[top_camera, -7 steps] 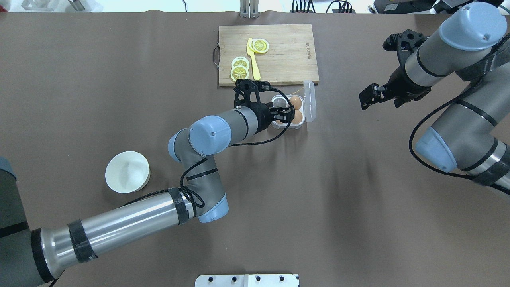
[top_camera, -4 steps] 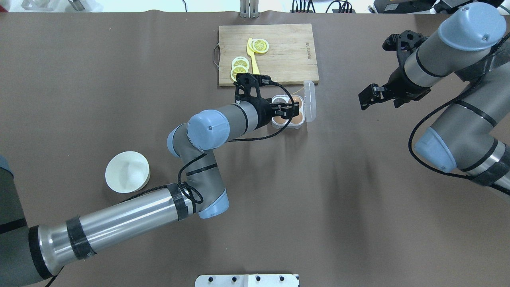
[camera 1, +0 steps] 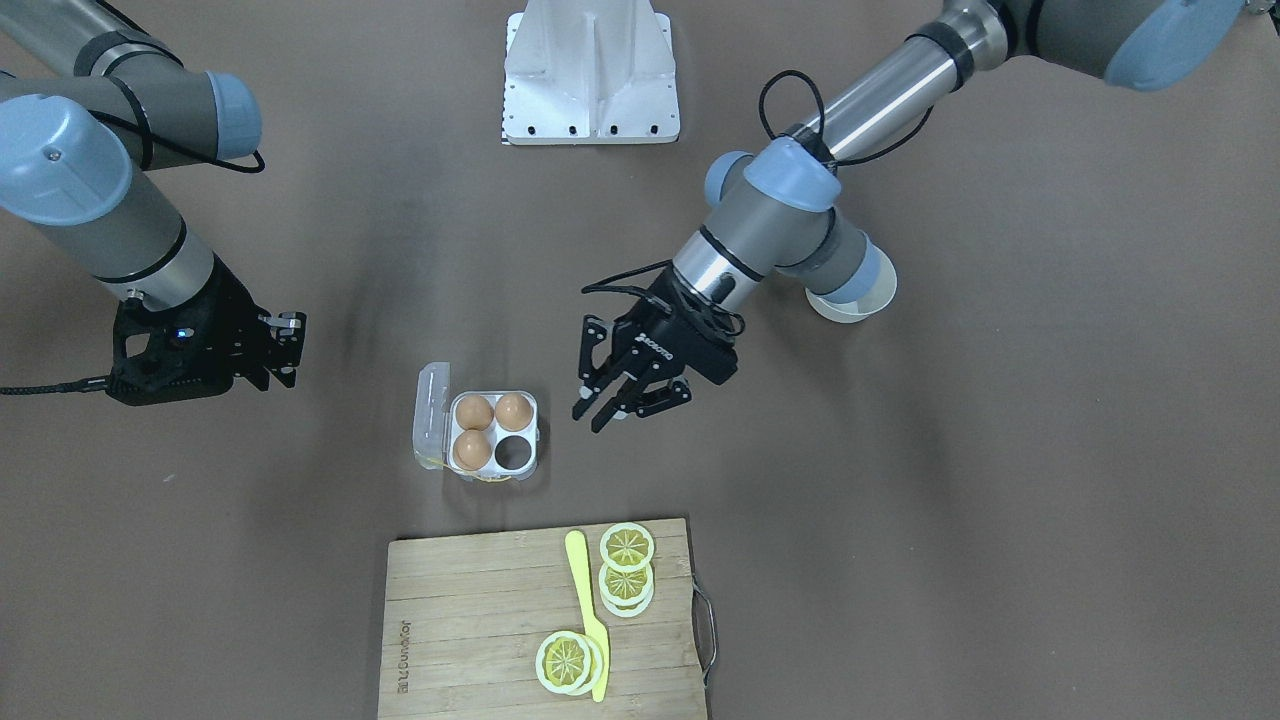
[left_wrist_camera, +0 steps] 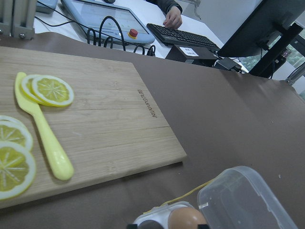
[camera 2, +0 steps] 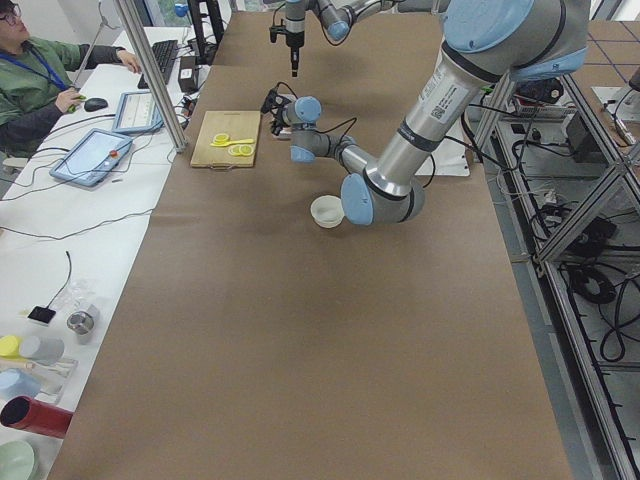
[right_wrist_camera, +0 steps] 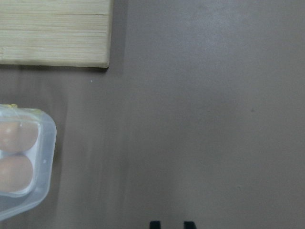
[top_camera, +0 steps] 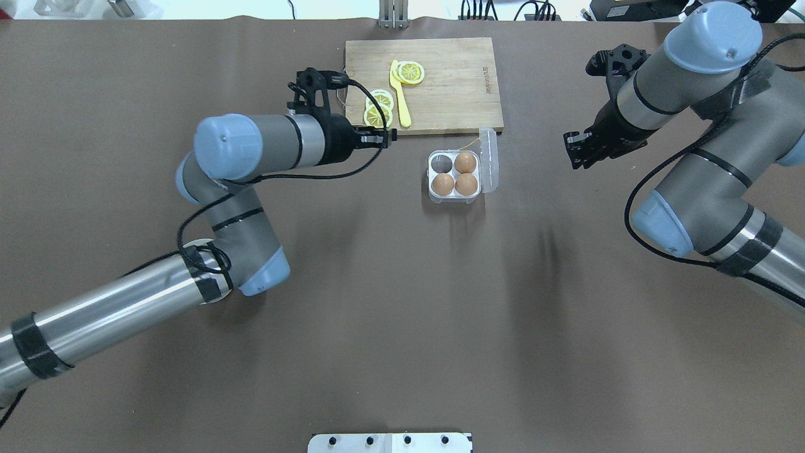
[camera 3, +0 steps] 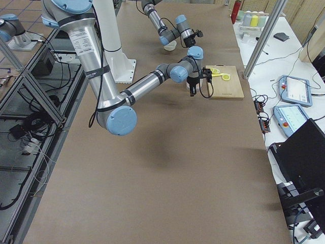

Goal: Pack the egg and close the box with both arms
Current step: 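Withdraw the left gripper while the right gripper moves to the open lid, then push the clear lid down over the eggs with the right gripper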

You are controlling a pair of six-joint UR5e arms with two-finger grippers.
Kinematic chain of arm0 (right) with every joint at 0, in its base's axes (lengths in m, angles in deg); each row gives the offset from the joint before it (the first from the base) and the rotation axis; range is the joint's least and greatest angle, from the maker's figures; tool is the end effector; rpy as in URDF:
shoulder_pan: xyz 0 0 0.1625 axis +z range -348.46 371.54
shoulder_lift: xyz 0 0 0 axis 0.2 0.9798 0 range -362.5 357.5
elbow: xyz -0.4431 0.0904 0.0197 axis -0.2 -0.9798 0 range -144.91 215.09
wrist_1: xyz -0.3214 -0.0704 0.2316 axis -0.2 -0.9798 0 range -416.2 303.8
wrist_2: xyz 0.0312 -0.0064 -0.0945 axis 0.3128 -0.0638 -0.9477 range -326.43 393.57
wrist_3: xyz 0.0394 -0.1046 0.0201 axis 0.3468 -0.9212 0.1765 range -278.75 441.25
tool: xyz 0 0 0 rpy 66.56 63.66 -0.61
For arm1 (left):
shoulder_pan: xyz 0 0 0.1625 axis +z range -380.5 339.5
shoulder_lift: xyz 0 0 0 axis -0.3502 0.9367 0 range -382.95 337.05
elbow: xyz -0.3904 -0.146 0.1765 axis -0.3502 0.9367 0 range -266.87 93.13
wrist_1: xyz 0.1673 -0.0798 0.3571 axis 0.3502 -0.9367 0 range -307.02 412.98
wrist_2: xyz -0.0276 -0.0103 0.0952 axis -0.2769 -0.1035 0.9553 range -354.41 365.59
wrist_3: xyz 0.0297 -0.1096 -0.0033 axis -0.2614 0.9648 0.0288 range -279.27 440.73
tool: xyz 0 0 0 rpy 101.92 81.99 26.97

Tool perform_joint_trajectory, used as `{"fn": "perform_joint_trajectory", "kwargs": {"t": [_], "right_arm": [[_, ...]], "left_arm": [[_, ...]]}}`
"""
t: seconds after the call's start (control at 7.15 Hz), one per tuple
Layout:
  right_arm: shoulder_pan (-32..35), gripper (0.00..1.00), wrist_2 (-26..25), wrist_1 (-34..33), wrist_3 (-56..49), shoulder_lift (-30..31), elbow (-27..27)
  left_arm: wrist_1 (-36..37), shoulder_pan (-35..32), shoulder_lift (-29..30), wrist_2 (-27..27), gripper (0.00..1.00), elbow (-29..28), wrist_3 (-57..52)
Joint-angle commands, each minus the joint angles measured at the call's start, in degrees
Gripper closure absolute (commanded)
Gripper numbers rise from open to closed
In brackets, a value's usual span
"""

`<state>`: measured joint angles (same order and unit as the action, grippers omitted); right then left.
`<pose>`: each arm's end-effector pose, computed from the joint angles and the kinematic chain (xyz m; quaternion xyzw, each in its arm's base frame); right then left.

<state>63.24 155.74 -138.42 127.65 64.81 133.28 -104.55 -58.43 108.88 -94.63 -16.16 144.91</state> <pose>-0.3384 -0.5462 0.3981 0.0590 -0.4075 -0.0275 0.9109 0.5331 -0.5590 0.2544 0.3187 0.6317 -0.0116 0.7066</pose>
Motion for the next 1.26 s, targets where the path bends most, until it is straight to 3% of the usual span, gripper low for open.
{"fn": "perform_joint_trajectory", "kwargs": {"t": [0.0, 0.14, 0.28, 0.56, 0.84, 1.12], "right_arm": [[-0.64, 1.0, 2.7, 5.64, 1.66, -0.77, -3.61], [-2.64, 1.0, 3.33, 5.75, 5.94, -2.86, -3.7], [-5.27, 1.0, 3.16, 5.84, 9.47, -4.62, -3.71], [-8.71, 1.0, 2.02, 7.84, 16.06, -9.53, -5.45], [-8.9, 1.0, 0.71, 12.06, 23.36, -17.01, -11.6], [-7.25, 1.0, 1.57, 12.79, 24.44, -17.04, -10.48]], "left_arm": [[5.53, -12.45, -7.08, -19.2, 1.0, 5.29, 1.21], [8.53, -20.0, -8.94, -30.71, 1.0, 6.18, 0.69], [8.64, -24.6, -9.65, -36.31, 1.0, 6.19, 0.59], [8.38, -27.1, -11.15, -39.08, 1.0, 6.28, 0.42], [8.21, -27.63, -12.64, -40.23, 1.0, 7.5, 0.42], [8.38, -27.81, -13.44, -40.14, 0.99, 7.95, 0.42]]}}
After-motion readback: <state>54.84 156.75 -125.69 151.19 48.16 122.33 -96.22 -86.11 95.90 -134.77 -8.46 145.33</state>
